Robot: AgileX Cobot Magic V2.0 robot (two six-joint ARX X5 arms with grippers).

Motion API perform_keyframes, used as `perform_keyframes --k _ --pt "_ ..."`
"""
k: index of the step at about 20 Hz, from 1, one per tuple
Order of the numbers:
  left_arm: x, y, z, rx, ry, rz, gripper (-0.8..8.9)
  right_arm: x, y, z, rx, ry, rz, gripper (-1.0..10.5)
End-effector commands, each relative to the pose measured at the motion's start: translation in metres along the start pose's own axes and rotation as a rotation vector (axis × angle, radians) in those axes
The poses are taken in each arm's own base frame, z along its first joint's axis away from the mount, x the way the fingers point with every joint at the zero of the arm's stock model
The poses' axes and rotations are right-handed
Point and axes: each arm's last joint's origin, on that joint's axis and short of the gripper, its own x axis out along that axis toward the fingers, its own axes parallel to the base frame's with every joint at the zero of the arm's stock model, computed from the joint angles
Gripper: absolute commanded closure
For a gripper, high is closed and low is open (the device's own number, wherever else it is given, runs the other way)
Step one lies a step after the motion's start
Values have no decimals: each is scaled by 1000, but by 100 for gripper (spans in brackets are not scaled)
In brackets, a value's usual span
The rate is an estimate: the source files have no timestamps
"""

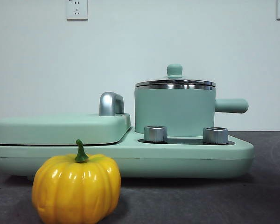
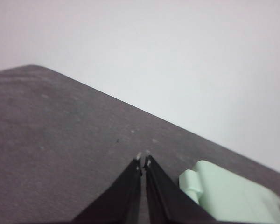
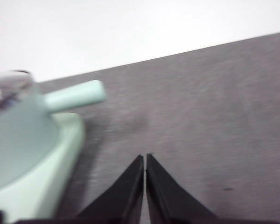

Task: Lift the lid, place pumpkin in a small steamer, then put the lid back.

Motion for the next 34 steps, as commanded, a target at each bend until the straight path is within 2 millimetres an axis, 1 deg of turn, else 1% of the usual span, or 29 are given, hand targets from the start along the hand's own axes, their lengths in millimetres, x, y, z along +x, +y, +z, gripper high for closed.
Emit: perform_keyframes --k 1,4,6,8,10,14,17,19,21,25,28,30,34 --pt "1 2 -4 -62 2 0 799 0 1 4 118 -45 22 940" --pt "1 1 -2 -197 -20 -12 799 0 3 8 209 -83 41 940" --pt "1 0 0 -314 -34 -26 799 -1 5 13 221 -125 84 940" --pt "0 -1 3 -357 -55 -48 799 -2 8 19 213 -173 138 940" --pt "0 -5 9 -351 -93 -108 798 -5 11 27 233 -202 170 940" --pt "-6 -17 33 -433 -219 -230 799 -14 19 49 272 -244 203 940" --pt "-13 -27 54 -442 -242 -251 798 -26 28 73 272 -277 218 940" --pt "-18 -34 70 -412 -220 -226 798 -32 33 87 277 -258 204 940" --pt "-23 -43 88 -336 -195 -195 798 -37 38 103 271 -229 187 940" --pt "-27 -61 124 -93 -119 -165 798 -40 49 133 166 -190 210 940" --pt "-24 -71 144 12 -19 -110 798 -35 56 151 101 -108 236 940" --pt "-20 -76 155 78 39 -99 798 -31 58 159 47 -42 255 940" --pt "-9 -88 168 216 150 -208 798 -19 62 171 -83 80 314 940"
